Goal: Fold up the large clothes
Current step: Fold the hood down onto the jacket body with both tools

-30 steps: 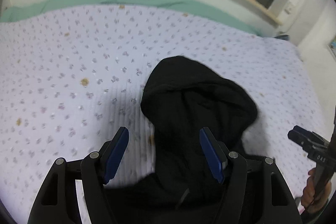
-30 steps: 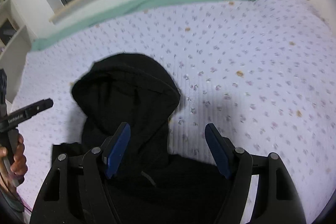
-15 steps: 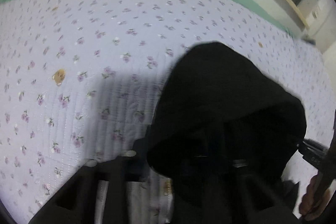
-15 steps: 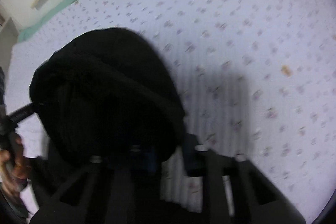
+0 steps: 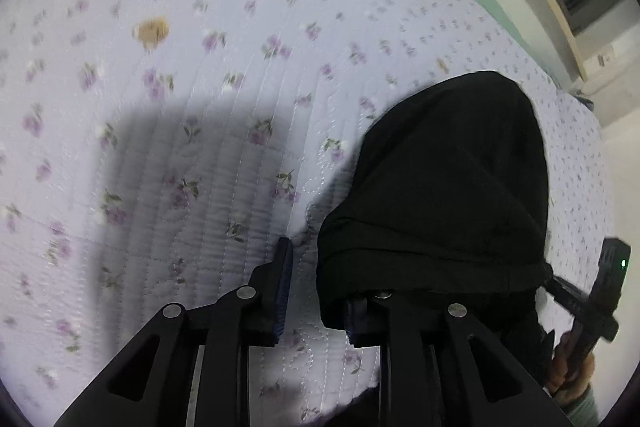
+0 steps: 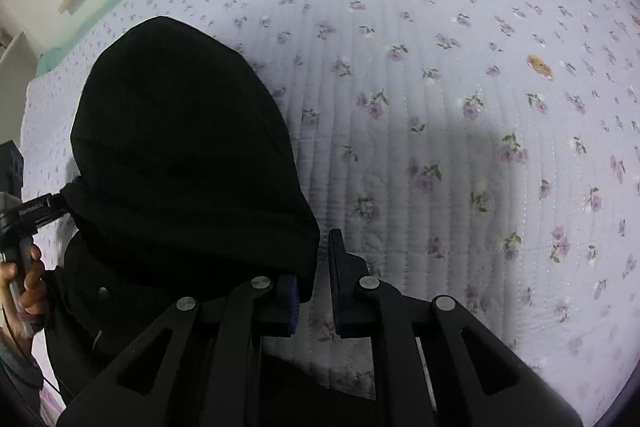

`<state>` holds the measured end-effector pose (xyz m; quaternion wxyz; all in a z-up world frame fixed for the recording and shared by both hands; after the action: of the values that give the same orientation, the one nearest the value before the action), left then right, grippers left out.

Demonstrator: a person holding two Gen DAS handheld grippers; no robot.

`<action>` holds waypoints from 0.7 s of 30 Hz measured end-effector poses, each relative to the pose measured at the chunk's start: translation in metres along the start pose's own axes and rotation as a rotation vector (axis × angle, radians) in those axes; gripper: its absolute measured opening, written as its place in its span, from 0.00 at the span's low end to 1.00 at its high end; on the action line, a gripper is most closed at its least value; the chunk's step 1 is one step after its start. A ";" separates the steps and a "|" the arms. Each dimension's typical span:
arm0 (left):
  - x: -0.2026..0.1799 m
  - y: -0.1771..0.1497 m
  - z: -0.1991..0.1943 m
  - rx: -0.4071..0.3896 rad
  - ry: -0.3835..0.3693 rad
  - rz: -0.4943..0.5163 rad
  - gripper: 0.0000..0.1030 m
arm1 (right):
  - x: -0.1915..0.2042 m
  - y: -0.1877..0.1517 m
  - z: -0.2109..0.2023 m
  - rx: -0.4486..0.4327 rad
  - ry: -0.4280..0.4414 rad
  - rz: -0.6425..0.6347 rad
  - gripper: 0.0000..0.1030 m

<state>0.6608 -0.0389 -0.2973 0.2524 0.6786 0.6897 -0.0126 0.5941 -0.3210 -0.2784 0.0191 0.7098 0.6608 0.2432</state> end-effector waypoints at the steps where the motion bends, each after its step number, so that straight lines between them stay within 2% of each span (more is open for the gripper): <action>1: -0.002 -0.001 -0.007 -0.007 0.019 0.037 0.28 | -0.001 0.000 -0.007 0.004 0.004 -0.003 0.22; 2: -0.002 -0.001 -0.011 -0.014 0.038 0.058 0.39 | -0.002 0.000 -0.014 0.009 0.007 -0.004 0.30; 3: -0.002 -0.002 -0.023 -0.030 0.067 0.089 0.45 | -0.003 -0.001 -0.024 0.005 0.014 -0.012 0.31; 4: -0.002 -0.001 -0.028 -0.039 0.068 0.103 0.45 | -0.003 -0.002 -0.031 -0.002 0.017 -0.020 0.34; 8: -0.011 -0.002 -0.073 -0.088 0.056 0.159 0.45 | 0.003 -0.002 -0.074 -0.046 0.076 -0.046 0.57; 10: -0.025 0.006 -0.095 -0.132 0.032 0.189 0.46 | 0.015 0.008 -0.089 -0.087 0.093 -0.060 0.58; 12: -0.047 0.021 -0.108 -0.172 -0.026 0.209 0.47 | 0.029 0.020 -0.094 -0.106 0.122 -0.071 0.58; 15: -0.078 0.037 -0.089 -0.166 -0.112 0.196 0.48 | 0.057 0.039 -0.077 -0.104 0.147 -0.101 0.58; 19: -0.077 0.027 -0.036 -0.056 -0.100 0.170 0.48 | 0.062 0.032 -0.028 -0.026 0.131 -0.138 0.58; 21: -0.063 0.014 -0.004 0.005 -0.060 0.169 0.47 | 0.054 0.016 -0.003 0.038 0.091 -0.154 0.56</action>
<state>0.6698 -0.0953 -0.2663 0.2713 0.7343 0.6221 -0.0134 0.6083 -0.2728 -0.2530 -0.0058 0.6453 0.7181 0.2605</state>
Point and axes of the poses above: each gripper's, at about its wrist camera, not at the fingertips, and z roughly the way its jaws point, x to its left, y to its top, the point moved 10 cm from there along z, roughly the way its jaws point, and after that the axes turned 2 degrees about z, right-handed, at the moved point
